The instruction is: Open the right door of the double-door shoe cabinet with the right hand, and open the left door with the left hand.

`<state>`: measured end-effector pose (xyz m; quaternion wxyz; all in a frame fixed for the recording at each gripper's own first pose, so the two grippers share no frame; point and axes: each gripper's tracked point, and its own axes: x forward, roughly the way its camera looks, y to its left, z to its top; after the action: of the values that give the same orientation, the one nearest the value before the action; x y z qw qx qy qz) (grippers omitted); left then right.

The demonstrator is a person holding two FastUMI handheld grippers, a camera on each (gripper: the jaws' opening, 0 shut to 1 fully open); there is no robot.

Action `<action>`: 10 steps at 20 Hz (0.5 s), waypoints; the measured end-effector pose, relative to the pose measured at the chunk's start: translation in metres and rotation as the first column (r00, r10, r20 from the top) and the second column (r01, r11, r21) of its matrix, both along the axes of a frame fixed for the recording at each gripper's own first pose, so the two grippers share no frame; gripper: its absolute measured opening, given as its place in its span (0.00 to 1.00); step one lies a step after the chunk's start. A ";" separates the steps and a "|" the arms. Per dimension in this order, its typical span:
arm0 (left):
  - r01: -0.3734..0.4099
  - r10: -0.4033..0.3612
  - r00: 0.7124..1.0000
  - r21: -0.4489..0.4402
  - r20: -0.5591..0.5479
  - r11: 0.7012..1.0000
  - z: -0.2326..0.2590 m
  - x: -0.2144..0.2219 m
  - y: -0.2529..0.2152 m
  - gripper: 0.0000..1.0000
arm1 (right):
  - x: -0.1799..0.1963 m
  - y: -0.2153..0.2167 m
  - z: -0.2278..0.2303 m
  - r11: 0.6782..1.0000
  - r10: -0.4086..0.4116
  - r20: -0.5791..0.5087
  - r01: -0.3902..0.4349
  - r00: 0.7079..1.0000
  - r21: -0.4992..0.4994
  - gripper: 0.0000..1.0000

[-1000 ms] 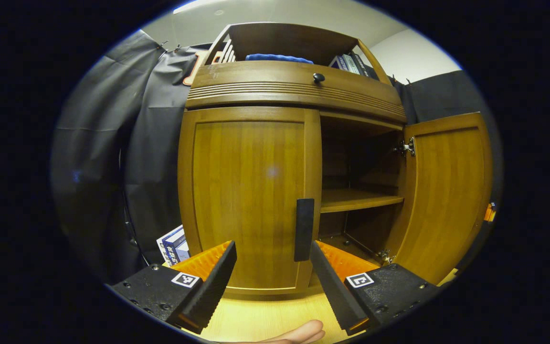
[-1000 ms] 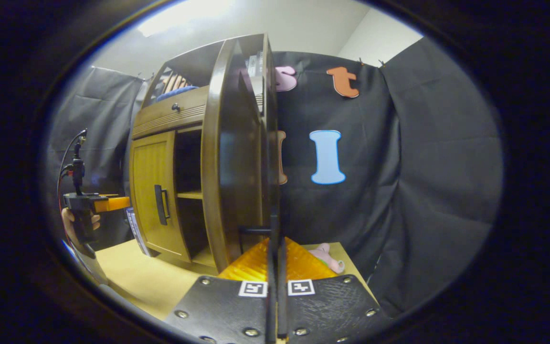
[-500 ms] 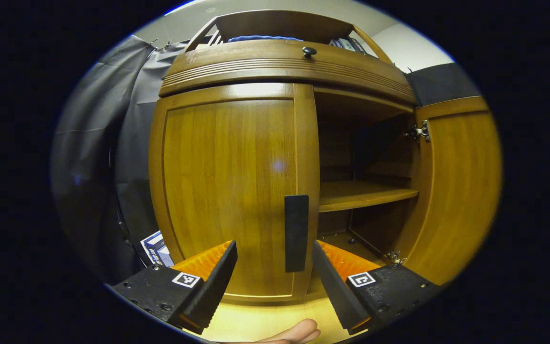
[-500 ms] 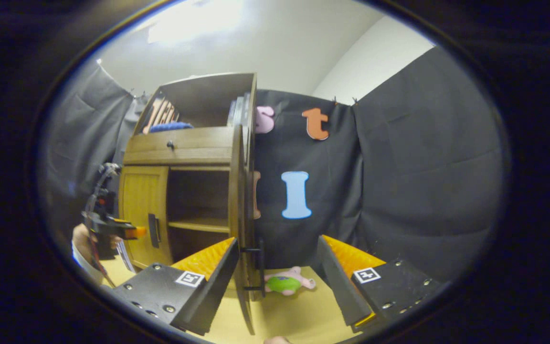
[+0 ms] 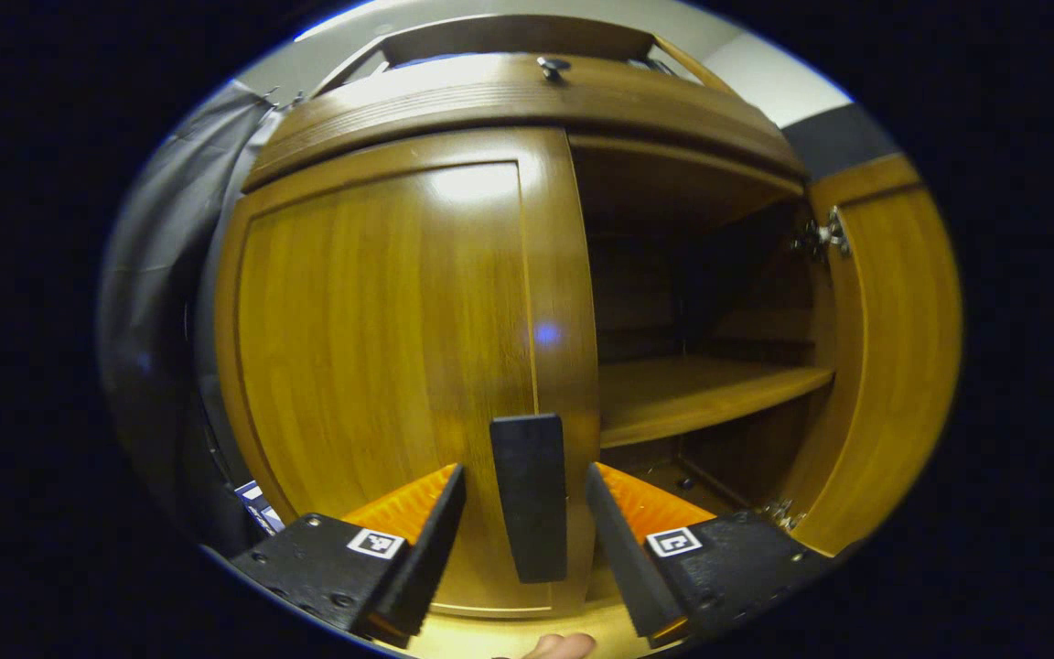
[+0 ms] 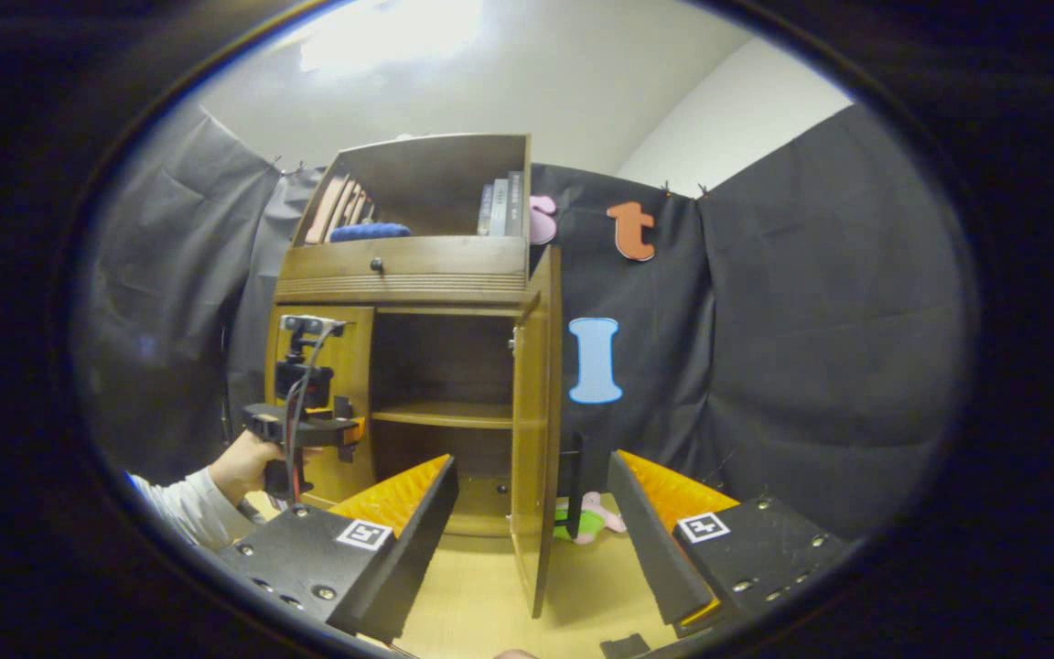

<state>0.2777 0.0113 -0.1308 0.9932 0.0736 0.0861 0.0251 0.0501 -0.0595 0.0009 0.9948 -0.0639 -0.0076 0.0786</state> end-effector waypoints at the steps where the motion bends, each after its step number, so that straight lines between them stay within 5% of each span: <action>1: -0.001 0.003 0.998 -0.029 0.060 1.000 0.010 -0.001 -0.001 0.67 | -0.002 0.009 0.004 1.000 0.012 0.004 -0.012 1.000 -0.016 0.96; 5: 0.021 -0.020 1.000 -0.054 0.023 0.998 0.011 -0.005 -0.001 0.29 | -0.009 0.032 0.018 0.999 0.039 0.036 -0.038 0.999 -0.012 0.93; 10: 0.078 -0.078 0.997 -0.024 0.025 0.997 0.016 -0.013 -0.003 0.29 | -0.023 0.042 0.024 0.999 0.042 0.049 -0.043 0.998 0.004 0.94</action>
<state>0.2645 0.0084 -0.1150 0.9953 0.0641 0.0714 -0.0137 0.0271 -0.0176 0.0246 0.9926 -0.0633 -0.0335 0.0981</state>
